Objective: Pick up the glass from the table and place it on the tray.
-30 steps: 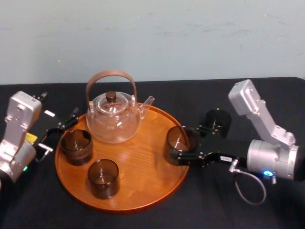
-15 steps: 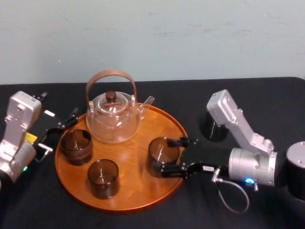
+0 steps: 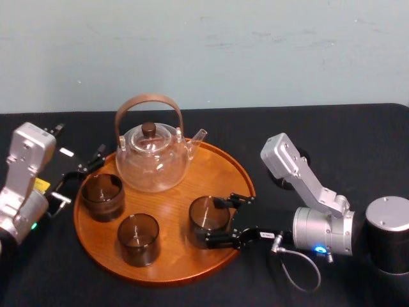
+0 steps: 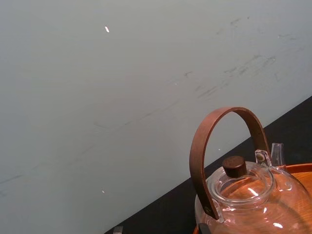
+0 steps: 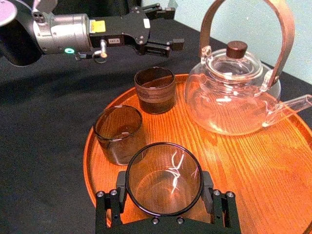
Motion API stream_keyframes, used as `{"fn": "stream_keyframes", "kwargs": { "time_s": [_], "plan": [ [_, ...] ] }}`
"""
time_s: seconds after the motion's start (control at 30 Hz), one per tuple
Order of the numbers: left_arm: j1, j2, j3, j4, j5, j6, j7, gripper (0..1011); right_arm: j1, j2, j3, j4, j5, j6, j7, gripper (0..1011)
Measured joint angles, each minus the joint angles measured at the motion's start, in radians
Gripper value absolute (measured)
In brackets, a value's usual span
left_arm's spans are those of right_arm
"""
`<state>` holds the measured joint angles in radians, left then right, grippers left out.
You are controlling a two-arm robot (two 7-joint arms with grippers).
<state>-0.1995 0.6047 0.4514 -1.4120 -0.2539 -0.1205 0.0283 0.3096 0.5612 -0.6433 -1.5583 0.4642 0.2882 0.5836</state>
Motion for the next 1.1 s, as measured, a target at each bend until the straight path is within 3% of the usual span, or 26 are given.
{"fn": "stream_keyframes", "kwargs": {
  "time_s": [0.6,1.1],
  "plan": [
    [0.000,0.000,0.000,0.000,0.000,0.000,0.000,1001,0.021,-0.029,-0.018,0.064,-0.007,0.003,0.009,904],
    [0.000,0.000,0.000,0.000,0.000,0.000,0.000,1001,0.018,-0.032,-0.019,0.071,-0.016,0.004,0.000,904]
  ]
}}
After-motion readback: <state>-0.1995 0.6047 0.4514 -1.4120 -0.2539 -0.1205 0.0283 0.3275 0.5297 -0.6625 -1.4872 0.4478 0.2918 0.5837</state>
